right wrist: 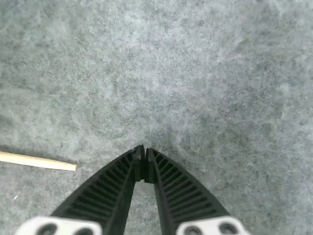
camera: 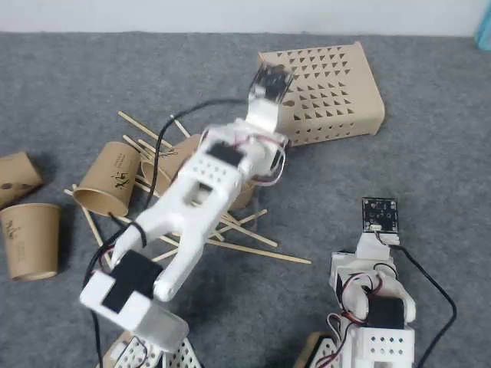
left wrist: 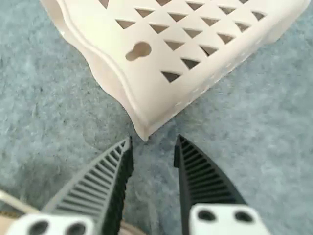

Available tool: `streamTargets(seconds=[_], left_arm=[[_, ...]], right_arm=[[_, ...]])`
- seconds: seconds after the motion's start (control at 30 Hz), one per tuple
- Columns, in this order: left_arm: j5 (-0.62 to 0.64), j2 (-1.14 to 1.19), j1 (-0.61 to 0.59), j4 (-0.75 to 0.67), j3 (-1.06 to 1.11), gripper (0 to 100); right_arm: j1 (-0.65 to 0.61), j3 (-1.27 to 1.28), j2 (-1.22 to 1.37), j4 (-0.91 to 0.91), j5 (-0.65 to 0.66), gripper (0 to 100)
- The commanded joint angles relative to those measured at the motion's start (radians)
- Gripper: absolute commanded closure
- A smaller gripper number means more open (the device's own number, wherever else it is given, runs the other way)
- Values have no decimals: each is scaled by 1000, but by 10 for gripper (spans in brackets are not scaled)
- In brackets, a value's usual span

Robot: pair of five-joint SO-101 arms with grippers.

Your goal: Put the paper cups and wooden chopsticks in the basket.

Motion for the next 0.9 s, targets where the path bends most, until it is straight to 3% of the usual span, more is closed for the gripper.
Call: streamTargets(seconds=[0.0,0.37,0.6,0.8,0.87], left_arm=[[2,-71,-8,-400,168,867],[9,-58,-31,-433,111,866],[11,160,-41,-423,-113,870],[11,272,-29,-170,-289,866],[11,301,-21,-144,-320,866]], right_arm=[[-1,21,-15,4,25,991],[-1,21,-15,4,26,991],[-1,21,-15,4,26,991],[-1,21,-15,4,26,991],[-1,21,-15,4,26,991]])
